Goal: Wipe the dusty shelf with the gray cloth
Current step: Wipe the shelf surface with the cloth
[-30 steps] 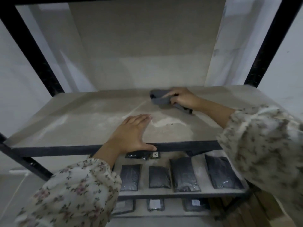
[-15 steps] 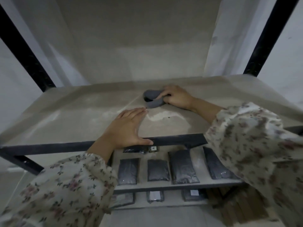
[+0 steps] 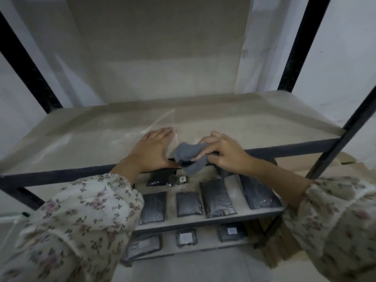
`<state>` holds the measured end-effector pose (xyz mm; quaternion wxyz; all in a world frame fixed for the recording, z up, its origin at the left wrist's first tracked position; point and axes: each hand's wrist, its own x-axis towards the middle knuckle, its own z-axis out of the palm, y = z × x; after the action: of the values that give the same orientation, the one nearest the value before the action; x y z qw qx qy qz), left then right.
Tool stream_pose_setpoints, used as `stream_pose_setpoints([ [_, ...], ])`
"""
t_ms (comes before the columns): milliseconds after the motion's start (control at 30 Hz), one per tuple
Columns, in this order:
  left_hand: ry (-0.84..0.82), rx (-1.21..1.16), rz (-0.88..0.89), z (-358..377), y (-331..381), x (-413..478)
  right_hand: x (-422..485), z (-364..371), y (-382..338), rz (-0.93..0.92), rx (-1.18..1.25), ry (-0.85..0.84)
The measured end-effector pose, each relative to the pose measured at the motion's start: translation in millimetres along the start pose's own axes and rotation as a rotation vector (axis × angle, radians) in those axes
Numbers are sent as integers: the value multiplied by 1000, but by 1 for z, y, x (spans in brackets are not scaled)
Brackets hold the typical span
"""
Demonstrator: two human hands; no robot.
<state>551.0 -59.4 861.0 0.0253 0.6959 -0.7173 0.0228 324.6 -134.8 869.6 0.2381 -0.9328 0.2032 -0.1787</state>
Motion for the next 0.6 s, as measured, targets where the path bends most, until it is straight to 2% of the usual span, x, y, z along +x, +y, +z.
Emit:
stream_pose_setpoints([
  [67,-4,-8,0,0,-1,0,2,-12,-4,-12,139,-4],
  [167,12,9,10,-2,0,2,45,-41,2,101,281,131],
  [267,4,23,13,-2,-1,4,101,-53,19,216,167,137],
  [367,0,31,8,2,-3,4,127,-31,47,289,-35,32],
  [433,1,24,2,3,-3,3,126,-13,55,319,-144,46],
  [500,-9,8,-6,3,-1,2,115,-4,50,297,-173,84],
  [600,13,-3,-6,3,1,0,76,2,33,154,-167,50],
])
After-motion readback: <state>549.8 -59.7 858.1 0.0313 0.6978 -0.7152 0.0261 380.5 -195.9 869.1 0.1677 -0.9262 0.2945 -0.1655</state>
